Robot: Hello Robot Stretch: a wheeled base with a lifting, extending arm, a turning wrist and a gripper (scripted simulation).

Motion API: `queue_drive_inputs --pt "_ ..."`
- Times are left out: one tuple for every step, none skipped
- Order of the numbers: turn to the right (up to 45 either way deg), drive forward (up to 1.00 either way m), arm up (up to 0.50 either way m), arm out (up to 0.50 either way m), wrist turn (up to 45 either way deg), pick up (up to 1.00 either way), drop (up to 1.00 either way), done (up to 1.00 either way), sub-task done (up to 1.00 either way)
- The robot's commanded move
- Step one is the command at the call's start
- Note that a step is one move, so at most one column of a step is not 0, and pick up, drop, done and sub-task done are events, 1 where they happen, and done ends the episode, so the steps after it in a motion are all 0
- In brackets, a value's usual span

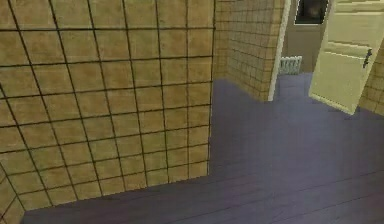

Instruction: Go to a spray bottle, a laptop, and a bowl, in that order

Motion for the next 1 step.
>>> queue_drive_inputs --pt "18.0 0.0 0.0 0.0 0.0 0.0 0.0 0.0 0.0"
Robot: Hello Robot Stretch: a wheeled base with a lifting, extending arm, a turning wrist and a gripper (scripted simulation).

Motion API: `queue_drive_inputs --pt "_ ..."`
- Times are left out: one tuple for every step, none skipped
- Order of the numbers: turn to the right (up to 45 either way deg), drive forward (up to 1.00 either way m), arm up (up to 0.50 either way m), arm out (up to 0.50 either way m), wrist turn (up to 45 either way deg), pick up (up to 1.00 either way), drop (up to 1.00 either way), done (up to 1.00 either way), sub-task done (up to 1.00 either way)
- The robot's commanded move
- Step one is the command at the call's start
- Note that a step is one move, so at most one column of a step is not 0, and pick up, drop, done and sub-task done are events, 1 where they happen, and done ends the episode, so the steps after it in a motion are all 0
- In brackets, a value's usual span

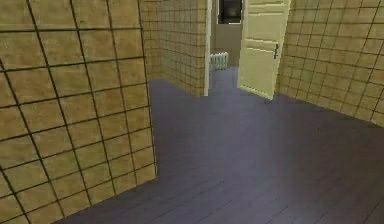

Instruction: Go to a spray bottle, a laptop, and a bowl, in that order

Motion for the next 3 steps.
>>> queue_drive_inputs --pt "0.0 1.0 0.0 0.0 0.0 0.0 0.0 0.0 0.0" --pt "0.0 0.7 0.0 0.0 0.0 0.0 0.0 0.0 0.0" --pt "-27.0 0.0 0.0 0.0 0.0 0.0 0.0 0.0 0.0"
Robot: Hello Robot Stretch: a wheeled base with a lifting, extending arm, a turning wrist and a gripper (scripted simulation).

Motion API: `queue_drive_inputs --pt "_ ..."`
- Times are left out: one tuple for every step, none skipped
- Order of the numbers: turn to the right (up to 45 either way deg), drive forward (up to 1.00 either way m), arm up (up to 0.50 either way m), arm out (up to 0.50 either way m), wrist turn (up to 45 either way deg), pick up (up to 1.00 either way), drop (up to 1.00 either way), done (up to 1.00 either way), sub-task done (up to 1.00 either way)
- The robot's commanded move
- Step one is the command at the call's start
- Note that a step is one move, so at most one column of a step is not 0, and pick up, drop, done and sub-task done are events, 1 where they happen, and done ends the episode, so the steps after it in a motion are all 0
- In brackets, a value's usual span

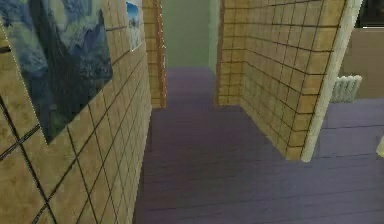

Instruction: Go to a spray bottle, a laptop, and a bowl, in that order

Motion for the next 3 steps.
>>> queue_drive_inputs --pt "0.0 1.0 0.0 0.0 0.0 0.0 0.0 0.0 0.0" --pt "0.0 1.0 0.0 0.0 0.0 0.0 0.0 0.0 0.0" --pt "-3.0 0.0 0.0 0.0 0.0 0.0 0.0 0.0 0.0"
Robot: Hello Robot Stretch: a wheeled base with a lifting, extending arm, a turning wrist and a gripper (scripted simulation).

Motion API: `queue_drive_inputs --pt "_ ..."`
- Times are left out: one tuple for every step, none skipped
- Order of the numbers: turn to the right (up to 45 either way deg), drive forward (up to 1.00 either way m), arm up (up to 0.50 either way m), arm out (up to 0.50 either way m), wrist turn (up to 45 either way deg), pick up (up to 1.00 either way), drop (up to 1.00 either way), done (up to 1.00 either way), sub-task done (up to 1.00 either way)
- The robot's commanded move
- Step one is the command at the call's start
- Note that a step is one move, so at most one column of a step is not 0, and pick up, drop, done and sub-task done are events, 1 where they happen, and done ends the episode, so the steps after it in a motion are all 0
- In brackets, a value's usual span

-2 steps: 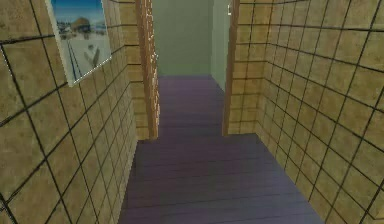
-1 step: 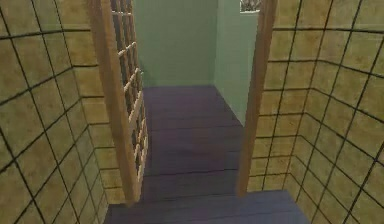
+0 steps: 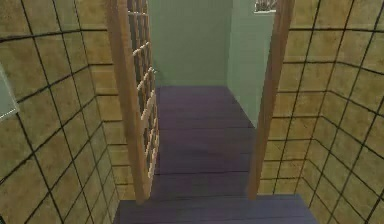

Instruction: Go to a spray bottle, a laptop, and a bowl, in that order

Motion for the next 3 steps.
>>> queue_drive_inputs --pt "0.0 1.0 0.0 0.0 0.0 0.0 0.0 0.0 0.0" --pt "0.0 1.0 0.0 0.0 0.0 0.0 0.0 0.0 0.0" --pt "-21.0 0.0 0.0 0.0 0.0 0.0 0.0 0.0 0.0"
